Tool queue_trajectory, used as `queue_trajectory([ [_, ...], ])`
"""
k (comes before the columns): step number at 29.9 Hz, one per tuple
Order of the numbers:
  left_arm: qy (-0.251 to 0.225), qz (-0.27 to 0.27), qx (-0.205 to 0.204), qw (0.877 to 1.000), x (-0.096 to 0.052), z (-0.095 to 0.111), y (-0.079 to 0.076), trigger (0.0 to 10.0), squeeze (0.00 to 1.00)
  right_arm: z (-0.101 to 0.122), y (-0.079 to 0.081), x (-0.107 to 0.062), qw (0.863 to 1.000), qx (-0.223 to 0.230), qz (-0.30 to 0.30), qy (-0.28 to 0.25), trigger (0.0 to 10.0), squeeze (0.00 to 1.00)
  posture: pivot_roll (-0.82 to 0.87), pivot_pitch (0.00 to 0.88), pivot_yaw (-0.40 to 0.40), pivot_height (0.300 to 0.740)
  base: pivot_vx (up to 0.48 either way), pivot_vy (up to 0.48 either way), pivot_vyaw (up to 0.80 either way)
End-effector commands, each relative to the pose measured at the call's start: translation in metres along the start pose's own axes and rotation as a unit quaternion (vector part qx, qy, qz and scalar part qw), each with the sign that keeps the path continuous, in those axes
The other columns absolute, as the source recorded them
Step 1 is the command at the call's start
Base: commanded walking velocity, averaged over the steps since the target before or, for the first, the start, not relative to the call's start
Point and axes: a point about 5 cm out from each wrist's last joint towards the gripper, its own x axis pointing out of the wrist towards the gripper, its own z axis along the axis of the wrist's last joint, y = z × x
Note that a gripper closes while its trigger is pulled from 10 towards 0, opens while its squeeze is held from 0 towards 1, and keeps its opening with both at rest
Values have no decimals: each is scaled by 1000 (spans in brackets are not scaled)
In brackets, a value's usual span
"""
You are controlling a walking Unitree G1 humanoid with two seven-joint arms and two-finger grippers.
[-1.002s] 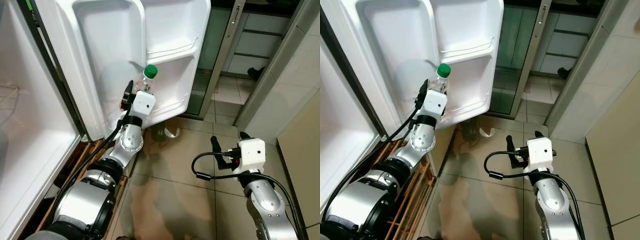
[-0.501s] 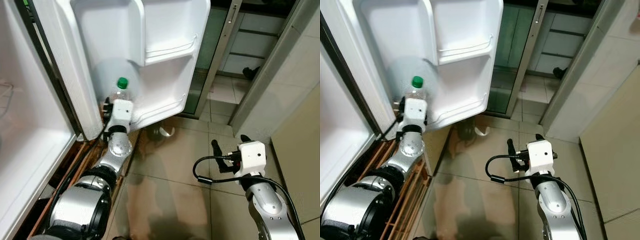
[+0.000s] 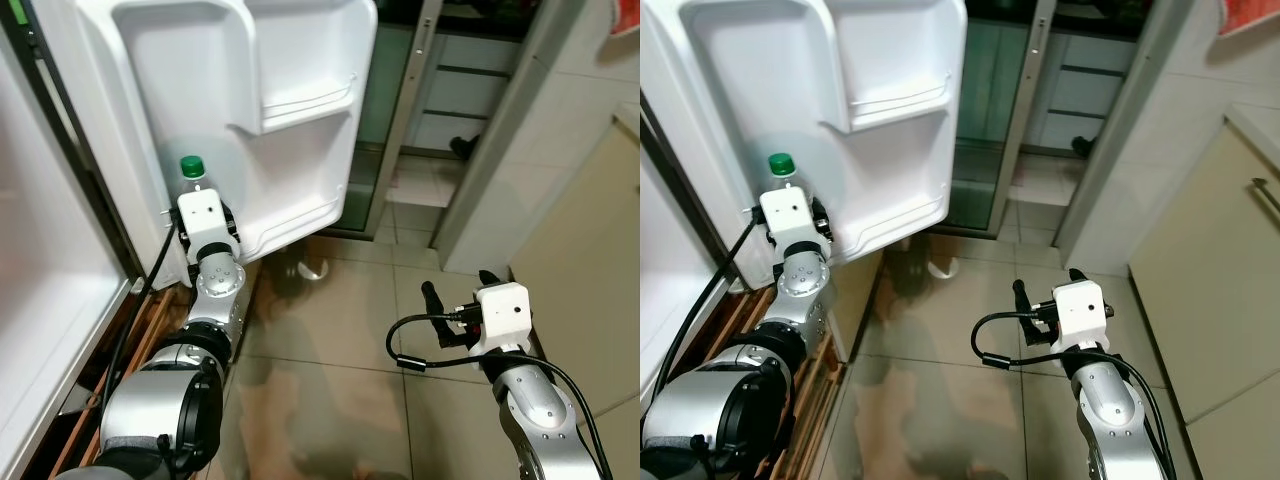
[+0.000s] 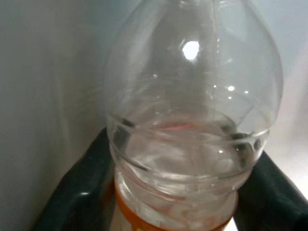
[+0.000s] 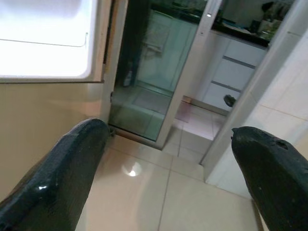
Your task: Restocking fridge
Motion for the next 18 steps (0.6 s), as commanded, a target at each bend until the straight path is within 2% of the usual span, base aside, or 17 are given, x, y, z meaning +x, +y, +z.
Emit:
queue_trajectory([
  [1,28,-22,-7,999,-7,-9,-11,10000,1000,1,-2,2,1000,-3,1,-2,10000,0,-362,0,-47,740,0,0,0],
  [5,3,-30,-13,999,-6,-1,-14,10000,1000,3,2,1,1000,-2,2,-4,10000,0,-353,0,-47,740,0,0,0],
  [10,-38,-41,2,998,-4,10,-16,10000,1000,9,8,2,1000,0,6,-9,10000,0,-346,0,-47,740,0,0,0],
  [12,-77,-47,14,996,-4,20,-18,10000,1000,11,10,4,1000,0,6,-11,10000,0,-343,0,-45,740,0,0,0],
  [18,-132,-53,28,989,-2,37,-17,10000,1000,12,11,7,1000,1,6,-12,10000,0,-330,0,-43,740,0,0,0],
])
